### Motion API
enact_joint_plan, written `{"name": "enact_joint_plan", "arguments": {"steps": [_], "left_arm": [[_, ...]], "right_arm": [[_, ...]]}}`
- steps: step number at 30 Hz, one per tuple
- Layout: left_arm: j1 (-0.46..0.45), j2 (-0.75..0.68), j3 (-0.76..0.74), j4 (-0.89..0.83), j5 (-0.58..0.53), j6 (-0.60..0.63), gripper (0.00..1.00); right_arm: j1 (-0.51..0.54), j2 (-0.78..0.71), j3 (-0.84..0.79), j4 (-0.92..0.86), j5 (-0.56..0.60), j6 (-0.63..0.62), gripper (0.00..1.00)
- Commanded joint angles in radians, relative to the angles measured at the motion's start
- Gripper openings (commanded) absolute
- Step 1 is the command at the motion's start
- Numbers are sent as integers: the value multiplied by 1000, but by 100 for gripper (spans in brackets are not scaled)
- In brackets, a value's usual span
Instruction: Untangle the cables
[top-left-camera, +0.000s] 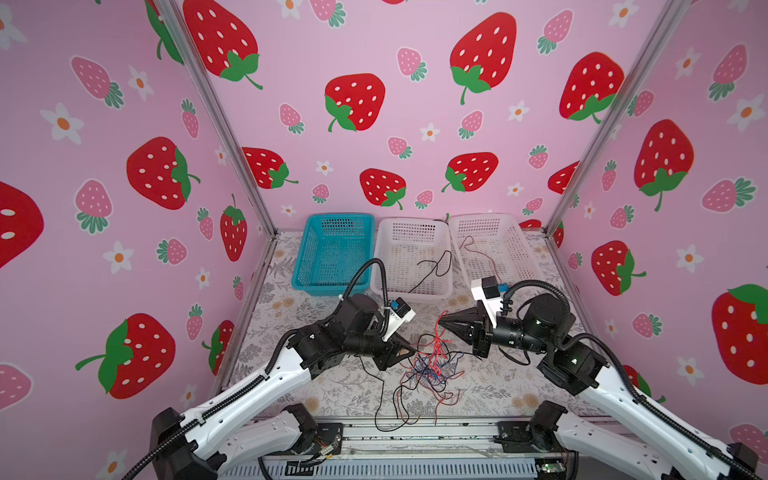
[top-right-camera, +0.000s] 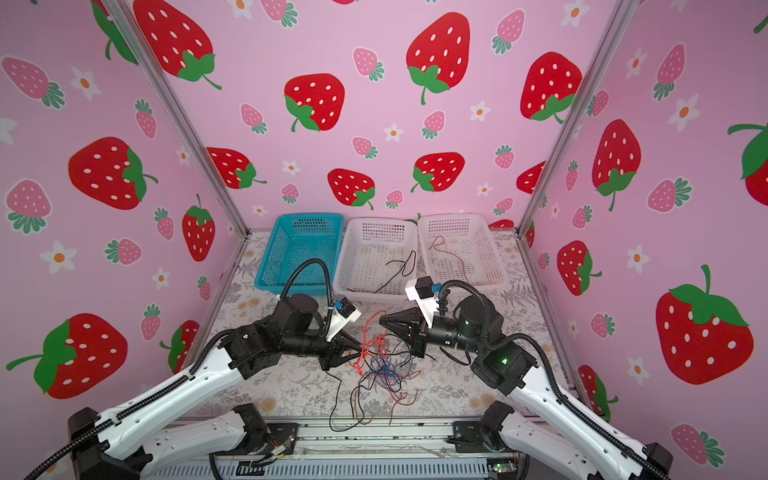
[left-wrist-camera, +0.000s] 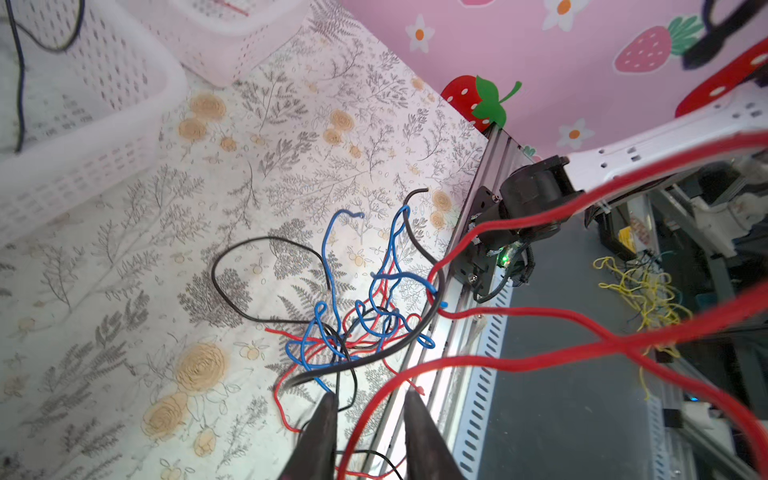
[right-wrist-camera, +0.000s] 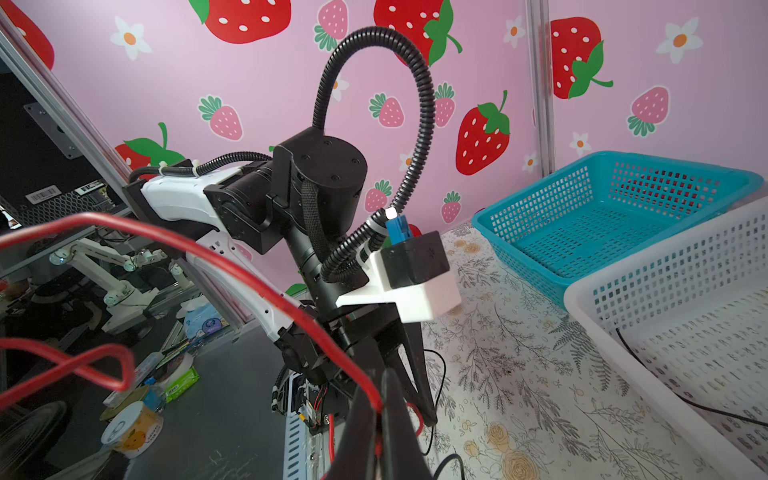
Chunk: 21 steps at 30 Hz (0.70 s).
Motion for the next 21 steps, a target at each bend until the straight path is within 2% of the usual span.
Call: {"name": "enact_joint_plan", "arguments": {"steps": [1,3,8,10,12,15,21], "left_arm": [[2,-20,9,15,40,16,16],[3,-20,11,12,46,18,11],[2,-17,10,12,72,18,7],[2,-15,12,9,78,18,0],[3,-15,16,8,90,15,0],[3,-26,28,3,143,4,0],[2,-87,11,-17,195,-15,0]], "right_arm": [[-4,-11,-3,39,-15,-4,0],[-3,-13,-3,37,-13,-4,0],[-4,-20,-3,27,-7,-9,0],[-4,-23,-3,23,6,-10,0],[-3,-27,-3,17,37,-9,0],[-4,-26,4,-18,145,-18,0],[-3,24,53,-148,457,-33,0]]}}
